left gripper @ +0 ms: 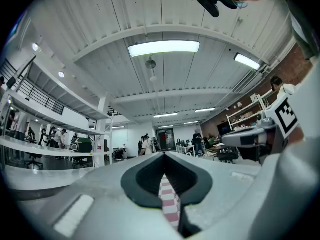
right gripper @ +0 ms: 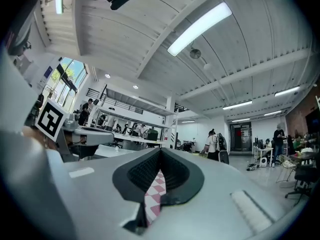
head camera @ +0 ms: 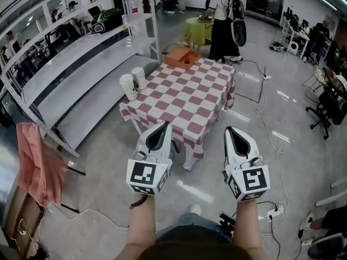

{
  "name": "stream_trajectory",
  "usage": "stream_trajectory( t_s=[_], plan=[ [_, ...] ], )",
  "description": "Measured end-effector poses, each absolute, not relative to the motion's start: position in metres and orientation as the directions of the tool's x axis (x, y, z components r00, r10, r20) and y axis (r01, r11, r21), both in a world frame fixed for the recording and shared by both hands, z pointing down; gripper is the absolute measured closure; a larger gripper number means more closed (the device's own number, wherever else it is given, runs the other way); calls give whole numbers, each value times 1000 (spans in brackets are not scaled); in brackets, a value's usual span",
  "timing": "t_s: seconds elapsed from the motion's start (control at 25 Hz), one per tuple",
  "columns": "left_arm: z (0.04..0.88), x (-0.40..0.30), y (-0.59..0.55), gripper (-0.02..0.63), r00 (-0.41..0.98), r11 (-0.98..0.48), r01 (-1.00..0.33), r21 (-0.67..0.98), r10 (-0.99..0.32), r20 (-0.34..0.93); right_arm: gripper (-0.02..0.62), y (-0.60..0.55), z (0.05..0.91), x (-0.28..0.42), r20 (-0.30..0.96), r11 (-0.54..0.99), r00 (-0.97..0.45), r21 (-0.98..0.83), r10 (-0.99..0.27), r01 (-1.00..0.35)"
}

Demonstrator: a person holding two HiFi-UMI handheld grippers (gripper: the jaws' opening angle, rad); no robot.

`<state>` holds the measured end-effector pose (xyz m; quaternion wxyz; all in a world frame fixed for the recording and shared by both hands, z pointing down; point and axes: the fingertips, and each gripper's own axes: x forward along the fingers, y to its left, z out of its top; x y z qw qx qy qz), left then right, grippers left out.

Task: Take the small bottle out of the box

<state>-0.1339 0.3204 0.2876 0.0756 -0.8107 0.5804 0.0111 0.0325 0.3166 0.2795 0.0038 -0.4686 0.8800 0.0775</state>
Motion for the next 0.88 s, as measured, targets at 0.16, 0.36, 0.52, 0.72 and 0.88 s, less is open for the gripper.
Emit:
stream_trajectory(
  t_s=[0.16,0.36,0.52,0.72,0.88],
  plan=[
    [284,-110,281,607,315,-305,-947,-98,-942,-116,594,272,277,57,-78,559,-569,122,-818,-820],
    [294,-91,242,607,314,-307,-949,-78,-944,-104,594,238,282,75,-80,564,-576,127,-814,-816],
    [294,-75,215,607,331,-323,-942,-90,-939,-93,594,215,281,90,-84,553,-563,120,-822,-825],
    [300,-60,181,607,347,-339,-935,-107,-935,-77,594,188,292,99,-66,553,-562,122,-824,-824],
    [305,-52,144,607,353,-345,-933,-101,-932,-81,594,155,300,103,-61,559,-570,139,-819,-818]
  ],
)
